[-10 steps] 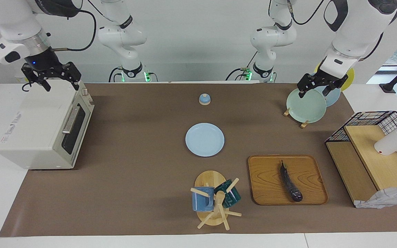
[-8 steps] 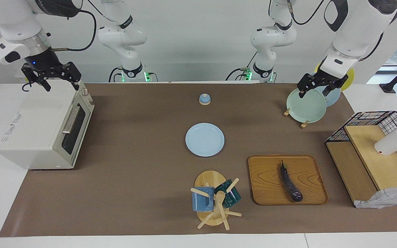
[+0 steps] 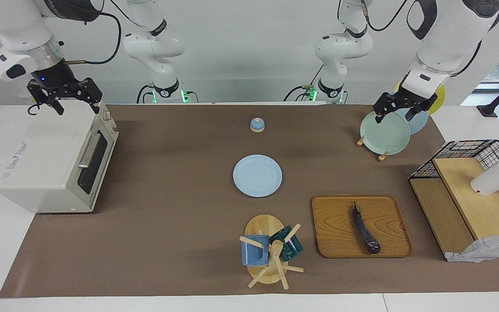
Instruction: Put eggplant into oven
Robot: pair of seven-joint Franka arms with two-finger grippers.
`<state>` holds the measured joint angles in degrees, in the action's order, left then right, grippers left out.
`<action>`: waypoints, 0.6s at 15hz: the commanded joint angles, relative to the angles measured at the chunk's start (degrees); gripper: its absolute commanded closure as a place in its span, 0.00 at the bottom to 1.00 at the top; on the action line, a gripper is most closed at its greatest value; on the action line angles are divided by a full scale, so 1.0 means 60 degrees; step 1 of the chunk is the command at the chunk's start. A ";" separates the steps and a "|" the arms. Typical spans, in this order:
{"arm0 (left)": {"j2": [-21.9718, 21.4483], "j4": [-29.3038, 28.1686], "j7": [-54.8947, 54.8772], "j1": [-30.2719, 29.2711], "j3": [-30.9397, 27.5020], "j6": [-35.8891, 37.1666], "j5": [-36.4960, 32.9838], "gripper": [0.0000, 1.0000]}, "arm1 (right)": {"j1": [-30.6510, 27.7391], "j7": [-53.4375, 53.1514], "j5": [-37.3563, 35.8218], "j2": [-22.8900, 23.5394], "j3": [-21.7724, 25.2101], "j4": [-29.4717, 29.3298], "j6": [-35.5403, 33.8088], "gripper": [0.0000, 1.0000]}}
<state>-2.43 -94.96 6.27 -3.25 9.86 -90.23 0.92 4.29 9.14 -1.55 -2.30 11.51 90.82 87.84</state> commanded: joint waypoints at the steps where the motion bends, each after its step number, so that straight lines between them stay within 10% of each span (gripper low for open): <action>1: -0.0123 -0.0184 -0.0064 0.0044 -0.0017 -0.0226 0.0081 0.00 | 0.0003 -0.0146 0.0156 -0.0086 0.0030 0.0098 -0.0095 0.00; 9: 0.0198 -0.0038 0.0463 0.0014 0.0057 -0.1090 0.0168 0.00 | 0.0017 -0.0132 0.0156 -0.0086 0.0030 0.0098 -0.0095 0.00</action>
<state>-2.28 -94.97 8.22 -3.24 10.17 -95.02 1.16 4.29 9.14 -1.55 -2.30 11.51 90.82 87.84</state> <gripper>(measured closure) 0.000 0.000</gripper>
